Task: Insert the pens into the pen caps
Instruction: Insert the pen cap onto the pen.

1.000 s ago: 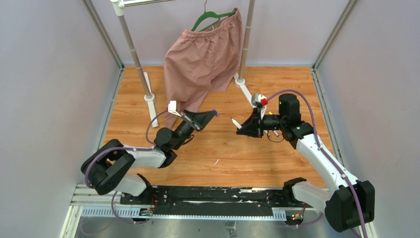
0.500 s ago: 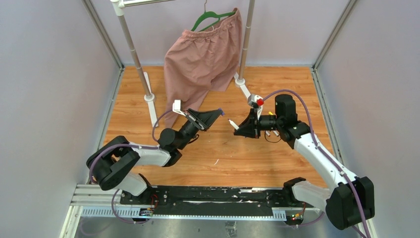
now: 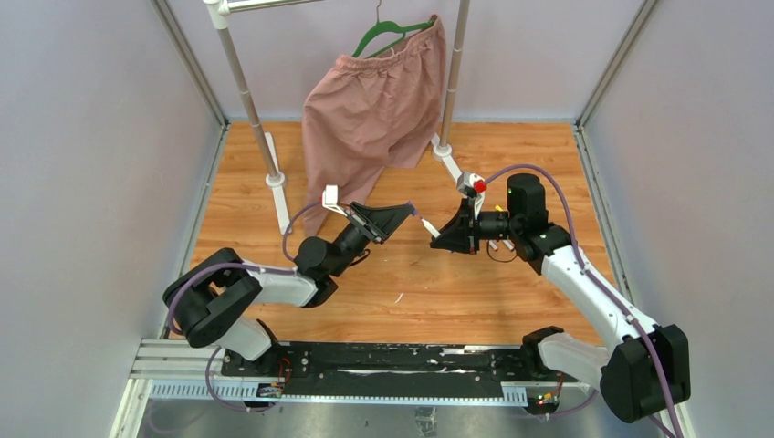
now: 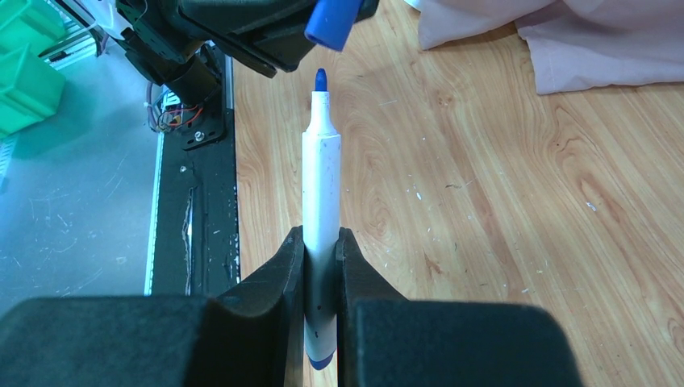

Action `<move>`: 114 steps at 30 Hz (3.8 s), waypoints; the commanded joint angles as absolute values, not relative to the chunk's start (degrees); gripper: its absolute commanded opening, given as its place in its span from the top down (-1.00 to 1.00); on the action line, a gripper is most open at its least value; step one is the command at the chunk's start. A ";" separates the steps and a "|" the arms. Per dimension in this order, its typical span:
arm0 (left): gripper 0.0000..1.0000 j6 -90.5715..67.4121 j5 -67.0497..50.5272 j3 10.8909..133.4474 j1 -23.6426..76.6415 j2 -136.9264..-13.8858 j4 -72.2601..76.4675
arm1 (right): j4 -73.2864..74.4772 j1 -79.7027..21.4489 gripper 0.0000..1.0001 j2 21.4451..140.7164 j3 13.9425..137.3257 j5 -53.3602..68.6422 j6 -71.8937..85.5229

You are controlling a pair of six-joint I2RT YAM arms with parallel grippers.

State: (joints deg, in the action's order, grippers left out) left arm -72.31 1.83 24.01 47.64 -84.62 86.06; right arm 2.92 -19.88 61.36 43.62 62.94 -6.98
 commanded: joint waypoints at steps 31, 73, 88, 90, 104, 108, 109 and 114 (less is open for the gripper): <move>1.00 -68.68 1.14 26.62 49.02 -87.51 88.40 | 1.16 -20.65 1.00 61.51 43.07 61.83 -4.51; 1.00 -49.79 3.65 27.08 60.14 -90.39 83.10 | -1.41 -20.57 1.00 61.34 42.45 58.63 -1.62; 0.92 -54.97 4.68 23.82 60.13 -88.22 87.74 | -0.45 -20.57 1.00 60.31 42.30 61.26 -6.53; 0.87 -55.40 5.70 23.21 60.10 -87.25 87.54 | -0.27 -20.57 1.00 60.17 42.28 60.71 -7.87; 0.59 -55.11 6.09 23.95 60.14 -84.21 81.38 | -0.26 -20.65 1.00 60.33 42.16 61.04 -9.11; 0.57 -55.11 5.42 24.78 60.21 -84.88 80.53 | -0.22 -20.65 1.00 60.37 42.10 61.51 -8.67; 0.57 -55.03 5.25 25.11 60.21 -85.04 80.10 | -0.26 -20.65 1.00 60.34 42.10 61.52 -8.58; 0.58 -53.84 4.86 26.51 60.53 -85.22 77.29 | -0.26 -20.61 1.00 60.31 42.18 61.37 -8.31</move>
State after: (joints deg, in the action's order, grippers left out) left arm -54.43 11.73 24.75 57.63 -84.60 82.37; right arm 3.44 -19.99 60.69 42.30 62.37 -8.36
